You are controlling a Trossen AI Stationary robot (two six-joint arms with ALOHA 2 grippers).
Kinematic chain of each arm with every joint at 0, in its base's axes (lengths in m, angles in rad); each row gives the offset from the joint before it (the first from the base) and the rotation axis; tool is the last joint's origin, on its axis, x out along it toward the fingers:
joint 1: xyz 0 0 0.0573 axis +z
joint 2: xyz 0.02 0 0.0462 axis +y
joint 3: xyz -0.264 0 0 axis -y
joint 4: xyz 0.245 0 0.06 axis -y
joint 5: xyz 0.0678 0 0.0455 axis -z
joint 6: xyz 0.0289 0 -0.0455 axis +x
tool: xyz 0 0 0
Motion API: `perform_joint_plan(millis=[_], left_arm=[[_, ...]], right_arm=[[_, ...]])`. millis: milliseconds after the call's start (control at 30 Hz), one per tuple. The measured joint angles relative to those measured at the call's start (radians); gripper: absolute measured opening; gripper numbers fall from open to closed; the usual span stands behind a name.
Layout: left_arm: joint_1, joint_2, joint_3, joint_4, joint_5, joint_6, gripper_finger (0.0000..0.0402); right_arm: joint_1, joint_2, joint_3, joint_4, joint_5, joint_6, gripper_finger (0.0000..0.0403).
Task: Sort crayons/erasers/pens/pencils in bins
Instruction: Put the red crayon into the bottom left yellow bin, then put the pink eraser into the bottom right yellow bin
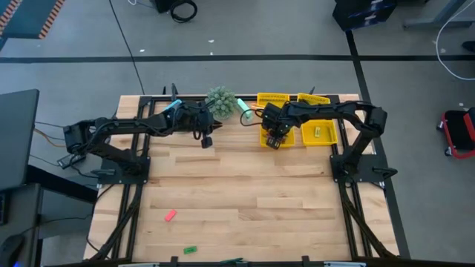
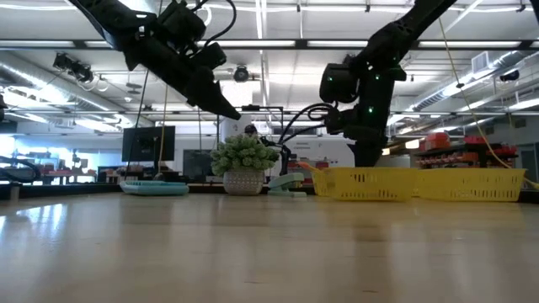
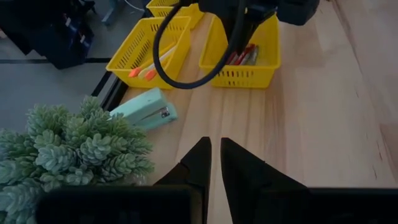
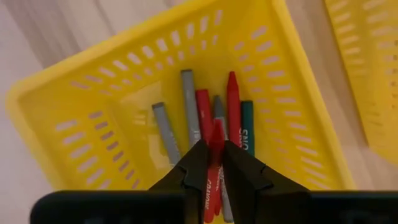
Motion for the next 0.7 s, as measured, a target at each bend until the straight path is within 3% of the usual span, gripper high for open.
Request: perform_joint_plan(millis=[433,700], left_arm=[[0.000,0.000,0.000,-0.036,0.000,0.001,0.0034],[0.000,0.000,0.000,-0.073,0.000,0.004,0.0040]], right_arm=[[0.000,-0.009,0.000,0.032,0.003,0.003,0.0057],[0.025,-0.153,0.000,0.031,0.031,0.069,0.0068]])
